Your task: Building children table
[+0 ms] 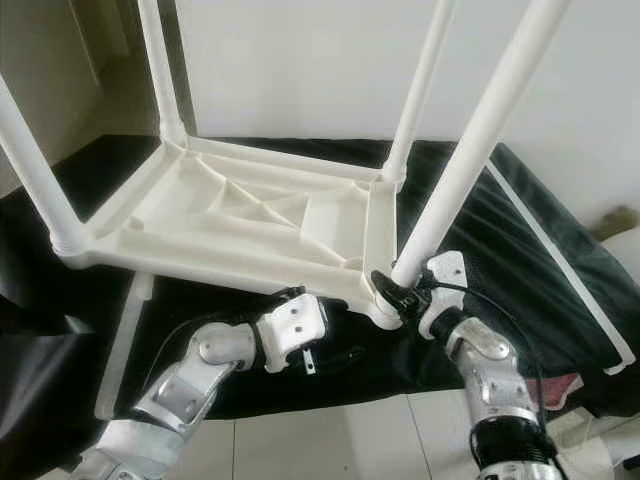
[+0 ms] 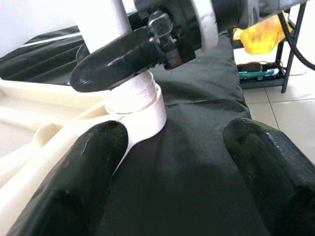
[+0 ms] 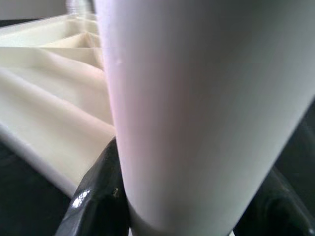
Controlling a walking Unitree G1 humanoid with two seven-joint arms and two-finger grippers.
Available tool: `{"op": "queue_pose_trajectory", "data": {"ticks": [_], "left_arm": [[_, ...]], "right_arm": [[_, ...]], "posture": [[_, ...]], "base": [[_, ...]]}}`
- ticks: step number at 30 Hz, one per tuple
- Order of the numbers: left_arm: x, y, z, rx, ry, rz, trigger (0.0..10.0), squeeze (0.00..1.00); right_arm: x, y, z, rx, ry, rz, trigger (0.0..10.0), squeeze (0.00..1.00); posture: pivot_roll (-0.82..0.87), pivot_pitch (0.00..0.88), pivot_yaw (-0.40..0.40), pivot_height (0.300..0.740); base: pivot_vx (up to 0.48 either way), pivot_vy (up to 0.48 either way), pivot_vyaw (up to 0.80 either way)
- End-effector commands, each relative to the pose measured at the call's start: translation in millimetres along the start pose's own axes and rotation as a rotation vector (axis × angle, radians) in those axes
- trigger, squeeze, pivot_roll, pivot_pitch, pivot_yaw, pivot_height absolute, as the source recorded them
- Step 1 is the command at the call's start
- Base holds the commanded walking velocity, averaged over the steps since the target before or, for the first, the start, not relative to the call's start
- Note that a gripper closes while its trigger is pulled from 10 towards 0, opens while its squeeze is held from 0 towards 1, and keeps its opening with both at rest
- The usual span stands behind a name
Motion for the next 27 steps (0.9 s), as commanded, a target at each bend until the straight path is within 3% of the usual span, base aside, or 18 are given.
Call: {"op": "queue_pose_trajectory", "data": {"ticks": [1, 2, 3, 7, 13, 18, 22, 23, 24, 25, 27], "left_arm": [[10.8, 0.4, -0.8, -0.006, -0.008, 0.115, 10.0, 0.00], [11.1, 0.6, -0.8, -0.006, -0.007, 0.116, 10.0, 0.00], [11.1, 1.0, -0.8, -0.007, -0.006, 0.118, 10.0, 0.00], [10.2, 1.5, -0.9, -0.008, -0.003, 0.117, 10.0, 0.00], [7.9, 1.8, -1.4, -0.008, 0.001, 0.114, 10.0, 0.00], [6.9, 2.2, -1.3, -0.010, 0.005, 0.114, 10.0, 0.00], [7.4, 2.3, -1.0, -0.011, 0.006, 0.115, 10.0, 0.00], [7.9, 2.0, -0.8, -0.011, 0.004, 0.114, 10.0, 0.00], [7.9, 2.0, -0.8, -0.011, 0.004, 0.114, 10.0, 0.00], [8.3, 1.5, -0.6, -0.011, 0.003, 0.113, 10.0, 0.00], [9.0, 1.0, 0.2, -0.012, 0.002, 0.112, 10.0, 0.00]], "right_arm": [[-7.0, 5.1, -14.8, 0.091, 0.000, -0.110, 10.0, 0.00], [-7.3, 4.9, -13.7, 0.087, -0.002, -0.135, 10.0, 0.00], [-7.8, 4.5, -16.0, 0.115, -0.042, -0.239, 10.0, 0.00], [-5.5, 5.7, -21.8, 0.169, -0.099, -0.385, 10.0, 0.00], [10.9, 5.2, -20.6, 0.194, -0.202, -0.582, 10.0, 0.00], [29.6, -1.6, -14.4, 0.182, -0.268, -0.627, 10.0, 0.00], [33.9, -5.2, -8.8, 0.152, -0.291, -0.591, 10.0, 0.00], [32.8, -5.3, -4.6, 0.135, -0.303, -0.574, 10.0, 0.36], [32.8, -5.3, -4.6, 0.135, -0.303, -0.574, 10.0, 0.36], [30.7, -4.7, -2.0, 0.117, -0.304, -0.566, 10.0, 1.00], [27.4, -3.1, 0.8, 0.092, -0.297, -0.557, 10.0, 1.00]], "posture": [[0.08, 0.000, -0.059, 0.740], [0.08, 0.000, -0.059, 0.740], [0.08, 0.000, -0.061, 0.740], [0.08, 0.000, -0.064, 0.740], [0.09, 0.000, -0.071, 0.740], [0.10, 0.000, -0.074, 0.740], [0.10, 0.000, -0.073, 0.740], [0.09, 0.000, -0.073, 0.740], [0.09, 0.000, -0.073, 0.740], [0.09, 0.000, -0.073, 0.740], [0.09, 0.000, -0.072, 0.740]], "base": [[0.000, 0.000, 0.00], [0.000, 0.000, 0.00], [0.000, 0.000, 0.00], [0.000, 0.000, 0.00], [0.000, 0.000, 0.00], [0.000, 0.000, 0.00], [0.000, 0.000, 0.00], [0.000, 0.000, 0.00], [0.000, 0.000, 0.00], [0.000, 0.000, 0.00], [0.000, 0.000, 0.00]]}}
Point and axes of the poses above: a point about 5 cm out from each wrist's last joint towards the gripper, its own y axis pointing back from the gripper into the wrist, its own z axis along the axis of the wrist's last joint, x = y × z, the point moved 3 cm from there along -y, pointing out of the wrist towards the gripper, and after that the axes turned 10 degrees about y, right-handed, at the moved point
